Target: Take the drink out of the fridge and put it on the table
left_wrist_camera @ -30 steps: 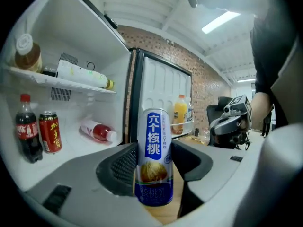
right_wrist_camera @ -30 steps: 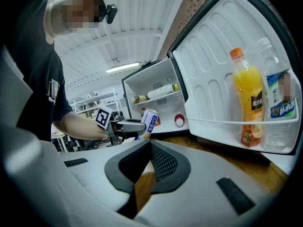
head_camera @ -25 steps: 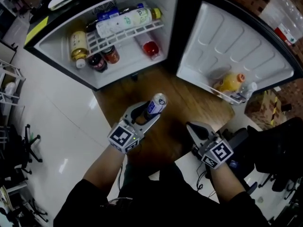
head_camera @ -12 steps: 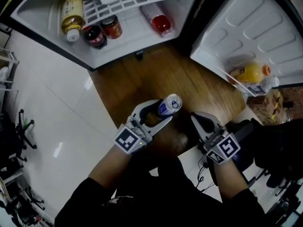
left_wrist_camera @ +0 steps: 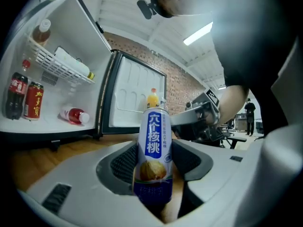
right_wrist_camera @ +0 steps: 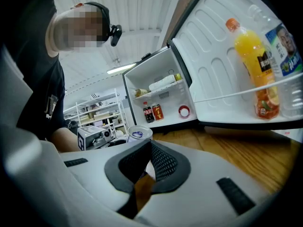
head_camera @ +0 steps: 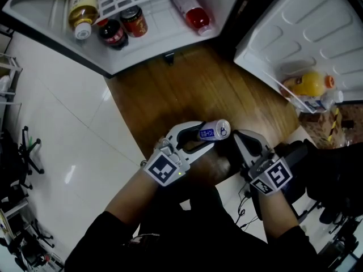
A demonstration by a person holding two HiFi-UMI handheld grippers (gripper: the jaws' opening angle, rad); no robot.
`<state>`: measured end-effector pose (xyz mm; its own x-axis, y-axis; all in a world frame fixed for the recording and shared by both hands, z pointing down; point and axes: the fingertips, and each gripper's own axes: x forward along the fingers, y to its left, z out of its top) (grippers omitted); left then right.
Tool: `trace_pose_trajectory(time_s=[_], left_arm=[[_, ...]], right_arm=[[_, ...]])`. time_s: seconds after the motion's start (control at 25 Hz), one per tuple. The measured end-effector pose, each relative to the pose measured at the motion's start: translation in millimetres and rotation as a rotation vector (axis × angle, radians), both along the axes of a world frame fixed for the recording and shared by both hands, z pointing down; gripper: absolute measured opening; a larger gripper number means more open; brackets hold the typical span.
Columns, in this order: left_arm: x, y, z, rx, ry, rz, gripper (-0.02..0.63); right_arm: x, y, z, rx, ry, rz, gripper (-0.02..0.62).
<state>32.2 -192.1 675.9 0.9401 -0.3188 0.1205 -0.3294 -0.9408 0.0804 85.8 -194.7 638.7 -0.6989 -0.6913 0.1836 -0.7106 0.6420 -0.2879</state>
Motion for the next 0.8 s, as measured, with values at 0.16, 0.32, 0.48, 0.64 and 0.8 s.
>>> trace_pose_trajectory(time_s=[0.16, 0.32, 0.48, 0.64, 0.8], left_arm=[[-4.8, 0.5, 1.6, -0.008, -0.004, 0.012, 0.23], [-16.3, 4.6, 3.6, -0.003, -0.028, 0.016, 0.23], [-30.7, 12.6, 13.2, -0.017, -0.088, 0.013, 0.23], [-27.6, 16.2, 13.7, -0.044, -0.091, -0.007, 0.232], [-28.3, 15.8, 17.6, -0.084, -0.089, -0.047, 0.242]], right_arm=[[6.4, 1.7, -3.7, 0.008, 0.003, 0.014, -0.014], [12.3, 3.9, -6.0, 0.01, 0.006, 0.019, -0.014], [15.3, 8.5, -4.0, 0.006, 0.015, 0.02, -0.014], [14.9, 13.4, -0.7, -0.003, 0.026, 0.022, -0.014], [10.4, 16.2, -2.6, 0.001, 0.035, 0.014, -0.014]])
